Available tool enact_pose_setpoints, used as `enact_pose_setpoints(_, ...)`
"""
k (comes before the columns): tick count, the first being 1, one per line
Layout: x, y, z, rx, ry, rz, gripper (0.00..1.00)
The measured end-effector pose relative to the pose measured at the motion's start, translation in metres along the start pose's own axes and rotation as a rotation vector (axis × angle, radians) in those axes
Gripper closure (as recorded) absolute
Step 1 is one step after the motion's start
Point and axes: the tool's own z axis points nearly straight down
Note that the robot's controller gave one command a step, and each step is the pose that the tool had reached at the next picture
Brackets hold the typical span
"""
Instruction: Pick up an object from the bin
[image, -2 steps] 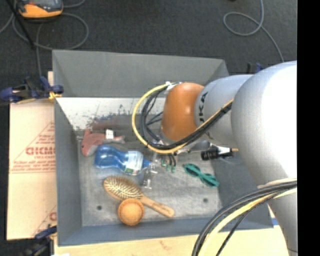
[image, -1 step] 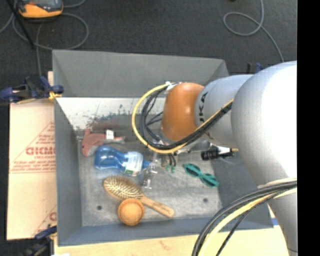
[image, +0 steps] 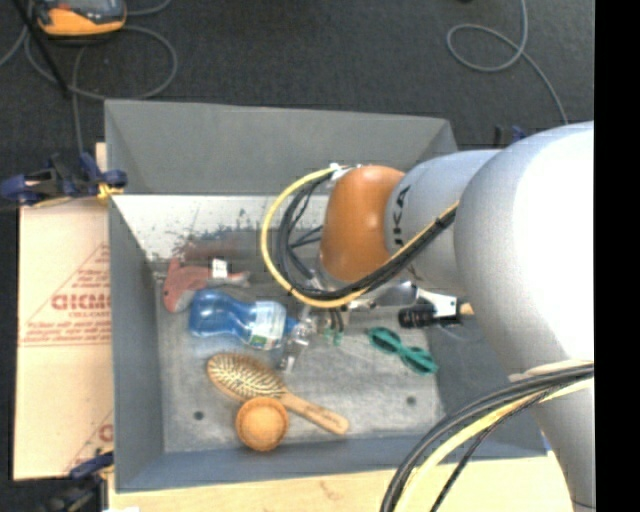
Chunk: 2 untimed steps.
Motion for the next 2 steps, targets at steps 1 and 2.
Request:
enact_pose_setpoints(1,0.026,0.0469,-0.0014,0.001,-0.001,0.007,1.0)
enact_pose_setpoints(2,0.0251,0.0463,-0.0016,0.001,-0.002,0.007,0.0)
